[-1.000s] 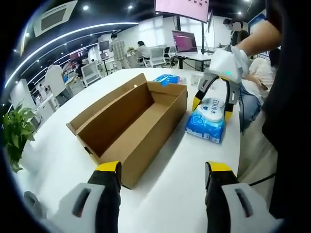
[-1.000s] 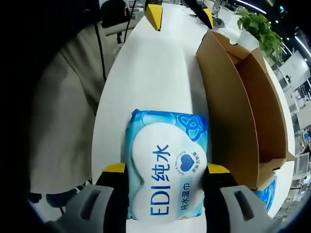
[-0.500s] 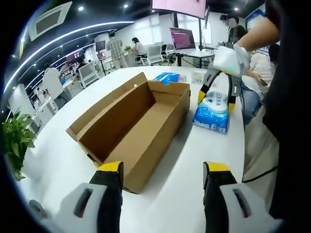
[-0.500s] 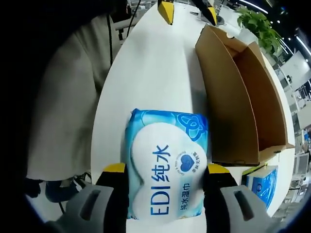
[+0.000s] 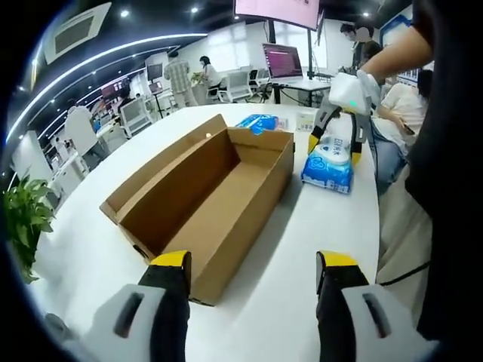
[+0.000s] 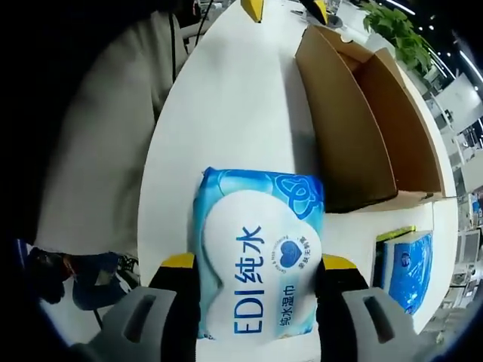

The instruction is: Operate the shoe box by opening the lid, removing the specified soft item, and placing it in the target area until the item is outside and the box remains undamaged.

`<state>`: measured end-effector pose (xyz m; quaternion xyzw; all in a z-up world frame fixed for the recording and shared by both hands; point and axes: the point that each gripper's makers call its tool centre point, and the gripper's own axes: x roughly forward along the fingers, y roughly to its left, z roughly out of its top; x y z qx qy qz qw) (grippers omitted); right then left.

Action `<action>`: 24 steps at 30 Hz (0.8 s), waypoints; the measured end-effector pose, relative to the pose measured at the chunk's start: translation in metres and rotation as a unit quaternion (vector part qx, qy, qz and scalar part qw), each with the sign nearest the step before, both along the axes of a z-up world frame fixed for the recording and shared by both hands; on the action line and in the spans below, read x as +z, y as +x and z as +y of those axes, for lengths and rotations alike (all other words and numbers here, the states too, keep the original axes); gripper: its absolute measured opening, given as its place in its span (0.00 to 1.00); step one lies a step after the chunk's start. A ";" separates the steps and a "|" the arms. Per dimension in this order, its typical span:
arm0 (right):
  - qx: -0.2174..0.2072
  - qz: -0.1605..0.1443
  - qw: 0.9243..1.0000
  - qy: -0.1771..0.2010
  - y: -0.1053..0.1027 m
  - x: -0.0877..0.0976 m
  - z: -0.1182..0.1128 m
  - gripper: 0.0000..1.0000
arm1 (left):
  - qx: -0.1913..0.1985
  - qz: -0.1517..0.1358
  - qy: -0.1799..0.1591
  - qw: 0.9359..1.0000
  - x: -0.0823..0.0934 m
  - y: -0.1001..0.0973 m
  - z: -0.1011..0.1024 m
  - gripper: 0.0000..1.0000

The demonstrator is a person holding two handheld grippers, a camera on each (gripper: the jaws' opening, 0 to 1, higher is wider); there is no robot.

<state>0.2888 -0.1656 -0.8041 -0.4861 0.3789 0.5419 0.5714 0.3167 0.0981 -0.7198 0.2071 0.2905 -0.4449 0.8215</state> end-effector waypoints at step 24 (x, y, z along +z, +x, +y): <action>-0.035 0.001 0.999 -0.023 0.011 0.000 -0.055 0.58 | -0.002 -0.004 0.011 1.000 0.000 0.001 0.000 0.69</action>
